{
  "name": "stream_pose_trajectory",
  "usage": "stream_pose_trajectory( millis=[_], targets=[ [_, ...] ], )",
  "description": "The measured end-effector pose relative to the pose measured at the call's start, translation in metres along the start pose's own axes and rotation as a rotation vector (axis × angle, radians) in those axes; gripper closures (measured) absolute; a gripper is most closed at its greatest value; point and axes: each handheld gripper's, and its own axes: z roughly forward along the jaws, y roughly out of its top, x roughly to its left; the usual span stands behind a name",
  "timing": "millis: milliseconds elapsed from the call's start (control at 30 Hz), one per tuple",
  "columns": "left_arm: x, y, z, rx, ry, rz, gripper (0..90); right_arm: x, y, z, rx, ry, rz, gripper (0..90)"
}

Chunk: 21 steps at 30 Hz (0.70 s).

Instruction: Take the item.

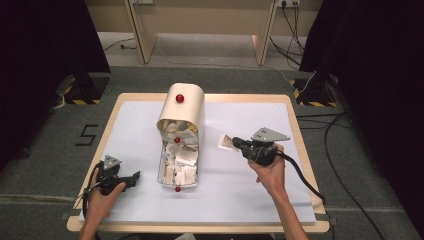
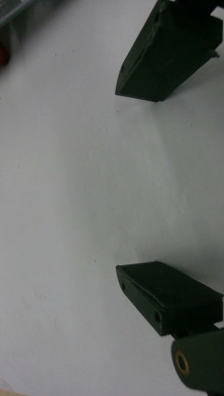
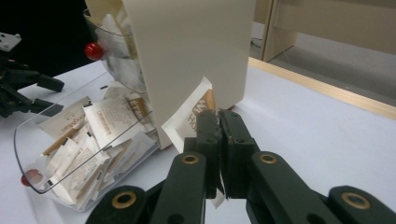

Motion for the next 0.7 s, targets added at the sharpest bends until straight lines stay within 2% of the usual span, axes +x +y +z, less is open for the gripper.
stream_pose_trajectory(
  millis=[700],
  targets=[
    [0.0,0.0,0.0,0.0,0.0,0.0,11.3,-0.03,-0.022,0.003,0.051,-0.086,0.052,87.3]
  ],
)
